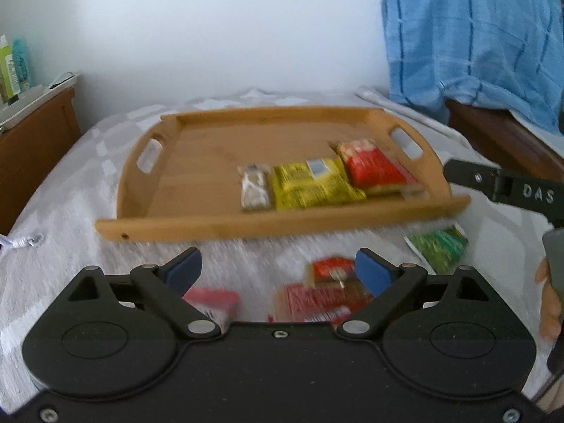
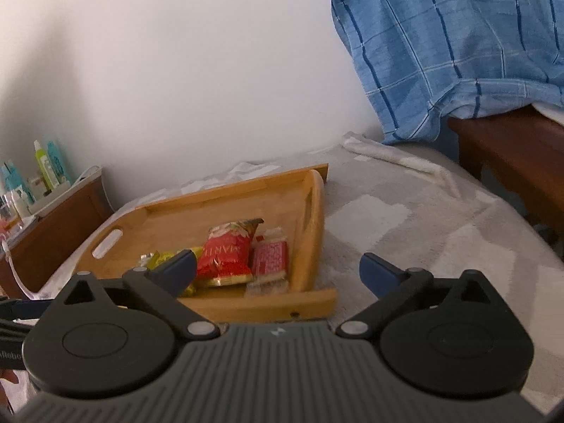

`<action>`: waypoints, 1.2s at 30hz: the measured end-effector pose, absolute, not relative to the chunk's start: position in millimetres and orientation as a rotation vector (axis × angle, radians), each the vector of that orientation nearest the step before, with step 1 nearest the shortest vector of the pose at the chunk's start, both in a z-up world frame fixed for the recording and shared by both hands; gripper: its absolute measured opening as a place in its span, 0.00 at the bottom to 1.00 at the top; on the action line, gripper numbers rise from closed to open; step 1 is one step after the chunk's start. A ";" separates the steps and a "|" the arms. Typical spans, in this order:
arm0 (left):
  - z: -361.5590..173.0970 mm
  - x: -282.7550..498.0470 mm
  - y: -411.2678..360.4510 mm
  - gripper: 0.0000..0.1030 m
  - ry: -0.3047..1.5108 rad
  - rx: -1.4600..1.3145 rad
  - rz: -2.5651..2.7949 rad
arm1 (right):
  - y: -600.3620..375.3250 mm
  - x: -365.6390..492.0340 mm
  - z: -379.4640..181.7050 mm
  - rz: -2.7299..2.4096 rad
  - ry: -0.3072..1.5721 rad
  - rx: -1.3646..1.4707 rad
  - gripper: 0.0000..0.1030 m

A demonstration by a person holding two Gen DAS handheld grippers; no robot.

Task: Organize snacks
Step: 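Move both grippers back toward the remaining snacks on the towel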

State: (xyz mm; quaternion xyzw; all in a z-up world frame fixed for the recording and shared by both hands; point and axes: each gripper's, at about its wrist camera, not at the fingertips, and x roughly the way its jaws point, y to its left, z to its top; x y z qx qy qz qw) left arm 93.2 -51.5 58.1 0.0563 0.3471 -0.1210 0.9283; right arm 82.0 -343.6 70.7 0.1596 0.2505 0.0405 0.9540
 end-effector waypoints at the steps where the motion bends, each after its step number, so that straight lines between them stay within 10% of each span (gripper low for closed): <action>1: 56.3 89.9 -52.5 0.91 0.713 0.123 -0.255 | -342.4 79.0 70.5 0.080 0.508 0.312 1.00; 15: 43.2 58.8 -52.6 0.80 0.711 0.157 -0.332 | -331.9 40.7 60.2 0.034 0.526 0.257 1.00; 21: 36.9 51.2 -49.8 0.51 0.733 0.151 -0.361 | -321.9 28.8 58.4 0.042 0.527 0.218 1.00; 36: 34.6 26.9 -54.3 0.34 0.744 0.151 -0.415 | -306.2 33.7 51.7 0.053 0.552 0.144 1.00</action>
